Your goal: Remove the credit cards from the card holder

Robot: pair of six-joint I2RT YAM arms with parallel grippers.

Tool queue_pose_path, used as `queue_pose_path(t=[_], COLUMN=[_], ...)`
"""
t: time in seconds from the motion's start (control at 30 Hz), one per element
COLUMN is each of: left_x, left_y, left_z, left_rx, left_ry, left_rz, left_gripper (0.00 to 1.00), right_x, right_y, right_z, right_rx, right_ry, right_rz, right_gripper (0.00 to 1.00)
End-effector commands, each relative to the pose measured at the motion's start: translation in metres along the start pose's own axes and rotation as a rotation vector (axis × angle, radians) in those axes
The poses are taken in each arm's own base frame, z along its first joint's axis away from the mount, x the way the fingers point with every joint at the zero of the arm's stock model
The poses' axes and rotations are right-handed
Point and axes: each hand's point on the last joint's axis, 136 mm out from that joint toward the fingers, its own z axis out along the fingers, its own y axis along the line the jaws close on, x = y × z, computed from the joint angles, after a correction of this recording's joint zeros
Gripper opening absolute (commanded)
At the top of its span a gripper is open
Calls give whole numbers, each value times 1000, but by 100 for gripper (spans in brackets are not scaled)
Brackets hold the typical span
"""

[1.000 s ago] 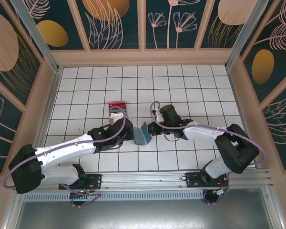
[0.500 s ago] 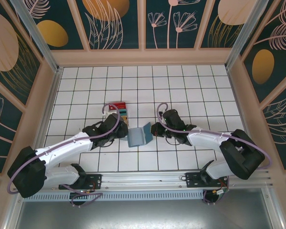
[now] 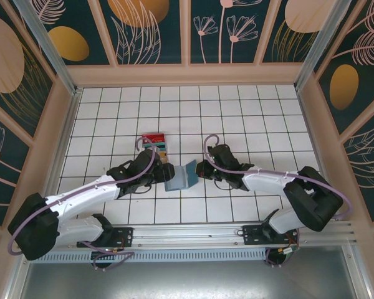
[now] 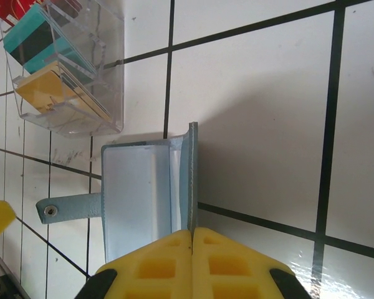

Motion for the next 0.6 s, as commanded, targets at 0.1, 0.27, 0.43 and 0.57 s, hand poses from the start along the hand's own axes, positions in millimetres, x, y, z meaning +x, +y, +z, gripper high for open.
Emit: queue_pose_path(t=[0.1, 0.27, 0.43, 0.57], left_x=[13, 21, 24, 29], left_y=[-4, 5, -11, -12], left_z=[17, 24, 29, 37], left_rx=[71, 26, 36, 6], left_ry=[33, 35, 49, 66], left_rz=[-150, -176, -136, -120], left_gripper=[63, 61, 61, 60], right_x=[-2, 4, 7, 6], right_y=[10, 11, 10, 10], right_z=[-1, -2, -5, -8], right_rx=[-74, -102, -119, -118], right_ry=[-27, -12, -20, -25], right_rz=[15, 0, 4, -4], right_gripper=[0, 0, 0, 0])
